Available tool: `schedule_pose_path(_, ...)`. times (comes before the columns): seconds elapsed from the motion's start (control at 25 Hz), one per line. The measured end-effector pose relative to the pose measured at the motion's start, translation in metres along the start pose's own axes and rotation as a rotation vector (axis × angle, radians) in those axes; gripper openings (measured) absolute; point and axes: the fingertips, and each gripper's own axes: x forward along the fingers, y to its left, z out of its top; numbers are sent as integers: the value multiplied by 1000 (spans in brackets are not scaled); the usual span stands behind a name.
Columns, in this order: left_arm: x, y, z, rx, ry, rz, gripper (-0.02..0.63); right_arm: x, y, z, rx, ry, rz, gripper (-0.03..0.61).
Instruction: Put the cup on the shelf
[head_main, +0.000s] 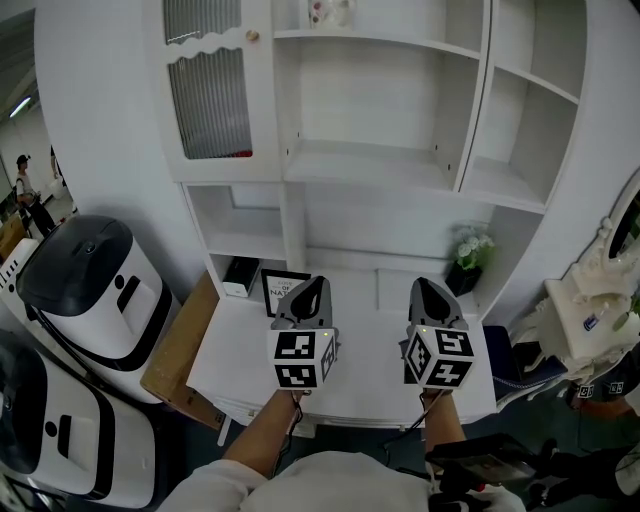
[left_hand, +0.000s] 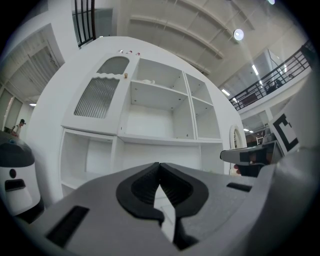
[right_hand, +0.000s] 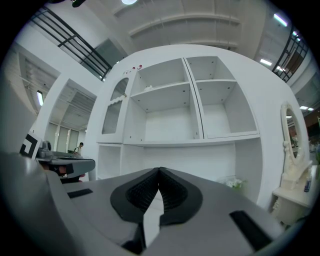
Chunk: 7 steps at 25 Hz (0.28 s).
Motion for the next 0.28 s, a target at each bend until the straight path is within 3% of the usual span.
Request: schedule_pose_path(0.28, 8, 6, 1, 8, 0, 3, 8, 11, 3, 0, -4, -2, 7, 21)
